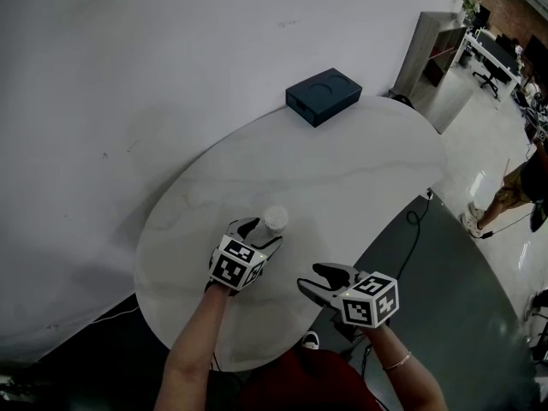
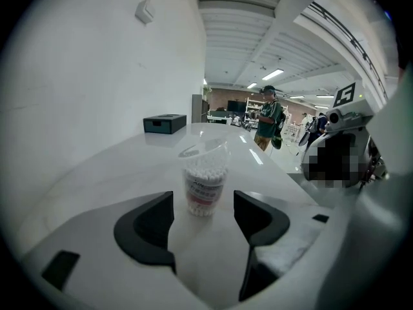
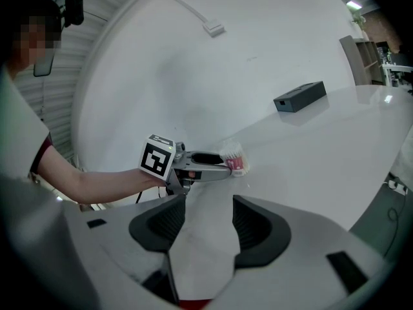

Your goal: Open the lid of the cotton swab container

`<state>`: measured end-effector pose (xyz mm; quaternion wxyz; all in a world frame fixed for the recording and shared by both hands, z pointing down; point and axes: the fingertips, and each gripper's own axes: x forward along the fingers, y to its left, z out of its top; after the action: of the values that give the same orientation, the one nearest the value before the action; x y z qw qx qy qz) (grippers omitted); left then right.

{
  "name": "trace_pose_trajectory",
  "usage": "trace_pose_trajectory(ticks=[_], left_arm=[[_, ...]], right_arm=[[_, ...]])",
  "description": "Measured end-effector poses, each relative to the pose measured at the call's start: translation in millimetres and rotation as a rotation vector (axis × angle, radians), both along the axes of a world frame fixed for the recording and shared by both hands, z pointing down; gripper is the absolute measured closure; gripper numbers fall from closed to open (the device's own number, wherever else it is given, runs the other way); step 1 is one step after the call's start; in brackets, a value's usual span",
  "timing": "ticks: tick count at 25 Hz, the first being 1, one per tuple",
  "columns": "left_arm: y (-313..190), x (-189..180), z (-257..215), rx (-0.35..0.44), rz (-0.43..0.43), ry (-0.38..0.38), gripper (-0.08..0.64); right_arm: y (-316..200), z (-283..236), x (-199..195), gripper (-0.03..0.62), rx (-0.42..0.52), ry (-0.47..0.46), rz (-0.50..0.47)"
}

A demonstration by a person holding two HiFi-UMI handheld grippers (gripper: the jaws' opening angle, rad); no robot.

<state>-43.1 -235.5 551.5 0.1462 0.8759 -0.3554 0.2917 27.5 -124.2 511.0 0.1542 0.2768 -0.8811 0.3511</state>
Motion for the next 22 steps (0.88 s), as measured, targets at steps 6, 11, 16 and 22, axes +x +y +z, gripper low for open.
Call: trace_pose_trajectory(ticks=[6,11,16,22], left_arm=[[20.3,-7.8,-6.4,-0.005,-0.055,0.003,0.288],[44.3,-11.4,-12.9,-0.001,-0.111,0.017,0.290],[67.3,-16.5,-21.8,0.003,-0.189,0.040,0.312],[91.3,-24.0,-33.4,0.017,-0.266,0.043,0.351]], right_arm=[[2.0,-1.6,2.8,0.350,0.037,0.022,0.017],[4.0,-5.7,5.6,0.350,0.075,0.031,0.034],[6.0,-14.3,11.6,0.368,0.125,0.039,0.068],[9.4,-26.3,13.6,0.433,0.176,0.037,0.088]])
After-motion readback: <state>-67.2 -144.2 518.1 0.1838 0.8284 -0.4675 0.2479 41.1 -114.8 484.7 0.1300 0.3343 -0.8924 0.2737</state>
